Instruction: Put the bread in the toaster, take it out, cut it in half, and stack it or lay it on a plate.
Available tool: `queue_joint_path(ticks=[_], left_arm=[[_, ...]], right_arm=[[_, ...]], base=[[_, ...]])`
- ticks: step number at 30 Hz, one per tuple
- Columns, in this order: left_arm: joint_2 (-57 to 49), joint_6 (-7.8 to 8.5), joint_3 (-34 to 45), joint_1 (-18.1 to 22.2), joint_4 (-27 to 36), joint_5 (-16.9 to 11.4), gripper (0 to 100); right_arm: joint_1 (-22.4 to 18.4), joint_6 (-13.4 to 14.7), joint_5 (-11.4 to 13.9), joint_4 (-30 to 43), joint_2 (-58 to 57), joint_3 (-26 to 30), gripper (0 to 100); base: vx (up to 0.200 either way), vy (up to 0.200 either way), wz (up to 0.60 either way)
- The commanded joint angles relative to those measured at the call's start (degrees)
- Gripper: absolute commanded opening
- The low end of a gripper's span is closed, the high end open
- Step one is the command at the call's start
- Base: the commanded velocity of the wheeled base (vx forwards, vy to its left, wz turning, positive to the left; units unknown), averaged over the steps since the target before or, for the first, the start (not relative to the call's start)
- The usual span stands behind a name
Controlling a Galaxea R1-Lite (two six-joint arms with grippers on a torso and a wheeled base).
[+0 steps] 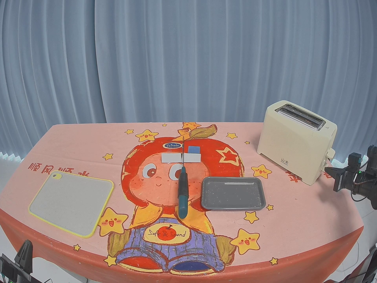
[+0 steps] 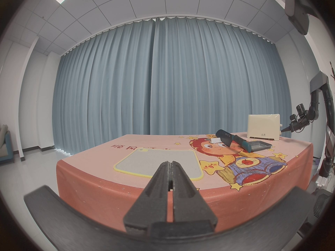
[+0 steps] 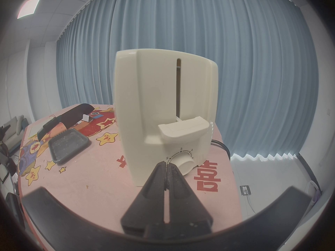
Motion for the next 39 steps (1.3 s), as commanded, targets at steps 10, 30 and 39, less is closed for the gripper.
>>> queue_joint_path(ticks=[10, 30, 39], left_arm=[[-0.9, 0.02, 1.0, 0.0, 0.0, 0.0, 0], [-0.9, 0.02, 1.0, 0.0, 0.0, 0.0, 0], [-0.9, 0.02, 1.0, 0.0, 0.0, 0.0, 0]], right_arm=[[0.0, 0.1, 0.0, 0.0, 2.3, -1.7, 0], [0.0, 0.0, 0.0, 0.0, 3.1, -1.0, 0], [-0.2, 0.0, -0.1, 0.0, 3.5, -0.9, 0]], base=[[0.000, 0.000, 0.00], [0.000, 0.000, 0.00], [0.000, 0.000, 0.00]])
